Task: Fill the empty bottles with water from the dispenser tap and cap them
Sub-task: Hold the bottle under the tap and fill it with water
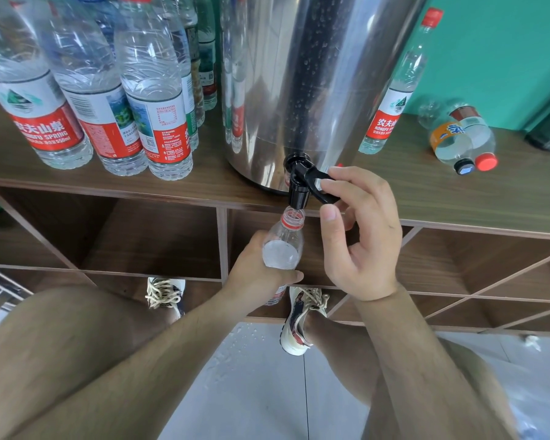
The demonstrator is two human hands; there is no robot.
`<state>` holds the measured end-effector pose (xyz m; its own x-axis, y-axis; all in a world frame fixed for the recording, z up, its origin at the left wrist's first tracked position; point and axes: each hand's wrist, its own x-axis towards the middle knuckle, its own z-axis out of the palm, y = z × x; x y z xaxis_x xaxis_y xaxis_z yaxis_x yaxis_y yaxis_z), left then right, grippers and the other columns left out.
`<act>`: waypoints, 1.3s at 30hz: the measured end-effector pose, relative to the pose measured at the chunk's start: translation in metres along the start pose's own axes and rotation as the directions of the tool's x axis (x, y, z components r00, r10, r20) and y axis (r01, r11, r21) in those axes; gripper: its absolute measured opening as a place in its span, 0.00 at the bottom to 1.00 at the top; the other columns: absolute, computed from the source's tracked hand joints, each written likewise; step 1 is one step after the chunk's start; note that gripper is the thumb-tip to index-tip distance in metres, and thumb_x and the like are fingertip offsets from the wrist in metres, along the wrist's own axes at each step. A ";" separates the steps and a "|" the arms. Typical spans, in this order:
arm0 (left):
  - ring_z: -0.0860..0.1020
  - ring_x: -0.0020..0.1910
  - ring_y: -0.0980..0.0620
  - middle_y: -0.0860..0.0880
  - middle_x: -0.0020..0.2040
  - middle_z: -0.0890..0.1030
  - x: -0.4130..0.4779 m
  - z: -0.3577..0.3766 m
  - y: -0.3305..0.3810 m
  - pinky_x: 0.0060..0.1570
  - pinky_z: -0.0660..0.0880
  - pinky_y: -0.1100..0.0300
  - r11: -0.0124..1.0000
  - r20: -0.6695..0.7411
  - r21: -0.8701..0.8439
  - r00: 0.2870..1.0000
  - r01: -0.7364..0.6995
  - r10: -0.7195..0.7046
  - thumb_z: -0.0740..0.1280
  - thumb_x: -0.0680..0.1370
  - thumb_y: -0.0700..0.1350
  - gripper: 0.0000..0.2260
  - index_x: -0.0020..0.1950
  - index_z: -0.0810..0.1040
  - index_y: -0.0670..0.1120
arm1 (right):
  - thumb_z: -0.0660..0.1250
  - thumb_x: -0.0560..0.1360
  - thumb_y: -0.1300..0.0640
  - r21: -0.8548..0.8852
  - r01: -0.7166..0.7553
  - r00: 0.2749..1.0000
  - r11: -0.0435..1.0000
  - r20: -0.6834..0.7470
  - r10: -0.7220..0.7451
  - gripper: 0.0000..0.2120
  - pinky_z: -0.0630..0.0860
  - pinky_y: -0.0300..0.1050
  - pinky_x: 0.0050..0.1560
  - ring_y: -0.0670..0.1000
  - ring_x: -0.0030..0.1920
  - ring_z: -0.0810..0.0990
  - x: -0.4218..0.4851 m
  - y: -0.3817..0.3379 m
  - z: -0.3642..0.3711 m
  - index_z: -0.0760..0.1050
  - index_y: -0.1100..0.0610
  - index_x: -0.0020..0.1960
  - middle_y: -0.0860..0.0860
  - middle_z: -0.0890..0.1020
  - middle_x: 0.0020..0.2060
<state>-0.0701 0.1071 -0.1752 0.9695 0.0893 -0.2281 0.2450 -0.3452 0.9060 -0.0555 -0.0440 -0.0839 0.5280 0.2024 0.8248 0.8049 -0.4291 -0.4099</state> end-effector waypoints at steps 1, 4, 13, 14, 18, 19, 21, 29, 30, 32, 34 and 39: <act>0.73 0.46 0.62 0.64 0.51 0.72 -0.001 0.000 0.000 0.39 0.63 0.72 1.000 0.002 0.003 1.000 0.001 -0.001 0.82 0.69 0.49 0.33 0.63 0.63 0.61 | 0.64 0.80 0.62 0.001 0.000 1.000 1.000 -0.001 0.000 0.13 0.73 0.35 0.51 0.55 0.56 0.80 0.000 0.000 0.000 0.81 0.69 0.58 0.62 0.79 0.60; 0.73 0.46 0.62 0.64 0.51 0.72 -0.001 0.000 -0.001 0.39 0.63 0.72 1.000 0.004 0.006 1.000 -0.001 0.001 0.82 0.69 0.50 0.33 0.64 0.63 0.61 | 0.64 0.81 0.62 0.001 -0.003 1.000 1.000 0.000 0.003 0.13 0.73 0.35 0.51 0.56 0.55 0.80 0.000 0.000 0.000 0.81 0.69 0.58 0.61 0.79 0.60; 0.74 0.56 0.57 0.60 0.58 0.74 -0.001 0.000 -0.002 0.42 0.65 0.71 0.999 0.012 -0.033 1.000 -0.013 0.014 0.82 0.69 0.49 0.34 0.66 0.65 0.60 | 0.64 0.80 0.62 -0.008 0.003 1.000 1.000 -0.004 -0.003 0.13 0.73 0.35 0.51 0.54 0.56 0.80 0.001 0.000 -0.001 0.81 0.70 0.58 0.61 0.79 0.59; 0.74 0.57 0.57 0.60 0.59 0.74 -0.002 0.000 -0.002 0.43 0.65 0.70 0.999 0.012 -0.048 1.000 -0.015 0.016 0.82 0.69 0.48 0.34 0.66 0.66 0.59 | 0.64 0.80 0.62 -0.007 0.003 1.000 1.000 -0.006 -0.003 0.13 0.73 0.34 0.51 0.53 0.56 0.79 0.001 -0.001 -0.001 0.81 0.70 0.58 0.61 0.79 0.59; 0.74 0.53 0.58 0.61 0.57 0.74 -0.002 0.000 -0.003 0.43 0.65 0.71 0.999 0.010 -0.043 1.000 -0.014 0.015 0.82 0.69 0.48 0.34 0.65 0.65 0.60 | 0.64 0.80 0.63 -0.007 0.002 1.000 1.000 -0.003 -0.002 0.13 0.72 0.33 0.51 0.53 0.56 0.79 0.000 -0.002 0.000 0.81 0.70 0.57 0.62 0.79 0.59; 0.74 0.51 0.60 0.62 0.55 0.73 -0.002 0.000 -0.003 0.42 0.65 0.71 0.999 0.009 -0.031 1.000 -0.013 0.013 0.82 0.69 0.49 0.33 0.64 0.65 0.61 | 0.64 0.80 0.62 -0.009 0.002 1.000 1.000 -0.003 -0.002 0.13 0.72 0.34 0.52 0.53 0.57 0.79 0.000 -0.001 0.000 0.81 0.70 0.57 0.62 0.79 0.59; 0.74 0.49 0.62 0.63 0.53 0.73 -0.001 -0.001 -0.003 0.41 0.64 0.71 1.000 0.010 -0.013 1.000 -0.012 0.012 0.82 0.69 0.49 0.33 0.64 0.64 0.61 | 0.64 0.80 0.62 -0.012 0.007 1.000 1.000 -0.007 -0.007 0.13 0.73 0.34 0.52 0.54 0.57 0.79 0.000 -0.001 0.000 0.81 0.70 0.58 0.62 0.79 0.59; 0.74 0.50 0.60 0.63 0.53 0.72 -0.001 -0.001 -0.002 0.41 0.64 0.72 1.000 -0.001 -0.007 1.000 -0.008 0.008 0.82 0.69 0.49 0.33 0.64 0.64 0.61 | 0.64 0.81 0.62 -0.016 0.003 1.000 1.000 -0.002 -0.003 0.13 0.73 0.34 0.51 0.54 0.57 0.79 0.000 -0.002 -0.001 0.81 0.69 0.58 0.61 0.79 0.59; 0.74 0.51 0.59 0.63 0.53 0.73 -0.001 0.000 -0.002 0.41 0.64 0.72 1.000 -0.001 -0.007 1.000 -0.008 0.008 0.82 0.69 0.49 0.34 0.64 0.64 0.61 | 0.64 0.81 0.62 -0.017 0.004 1.000 1.000 -0.003 -0.004 0.13 0.73 0.34 0.51 0.54 0.57 0.79 0.000 -0.001 -0.001 0.81 0.69 0.58 0.61 0.79 0.59; 0.74 0.53 0.58 0.62 0.56 0.73 -0.001 -0.001 -0.002 0.42 0.65 0.72 1.000 0.002 -0.006 1.000 -0.010 0.010 0.82 0.69 0.49 0.34 0.65 0.64 0.61 | 0.64 0.81 0.62 -0.018 0.005 1.000 1.000 -0.004 -0.005 0.13 0.73 0.35 0.51 0.54 0.57 0.79 0.001 -0.001 -0.001 0.81 0.69 0.58 0.61 0.79 0.59; 0.74 0.52 0.58 0.61 0.57 0.73 -0.001 -0.001 -0.001 0.42 0.65 0.72 1.000 0.007 -0.010 1.000 -0.013 0.013 0.82 0.69 0.49 0.33 0.65 0.65 0.60 | 0.64 0.80 0.62 -0.017 0.005 1.000 1.000 -0.002 -0.005 0.13 0.73 0.35 0.51 0.54 0.56 0.79 0.001 -0.001 -0.001 0.81 0.69 0.58 0.61 0.79 0.59; 0.74 0.53 0.57 0.61 0.56 0.73 -0.001 -0.001 0.000 0.42 0.65 0.72 1.000 0.007 0.009 1.000 -0.012 0.012 0.82 0.69 0.49 0.33 0.64 0.64 0.60 | 0.64 0.81 0.62 -0.019 0.005 1.000 1.000 -0.003 -0.005 0.13 0.73 0.35 0.51 0.53 0.56 0.79 0.001 -0.001 -0.001 0.81 0.69 0.58 0.62 0.79 0.59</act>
<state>-0.0707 0.1084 -0.1743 0.9723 0.0783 -0.2202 0.2336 -0.3543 0.9055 -0.0559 -0.0446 -0.0826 0.5231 0.2023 0.8279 0.8024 -0.4444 -0.3984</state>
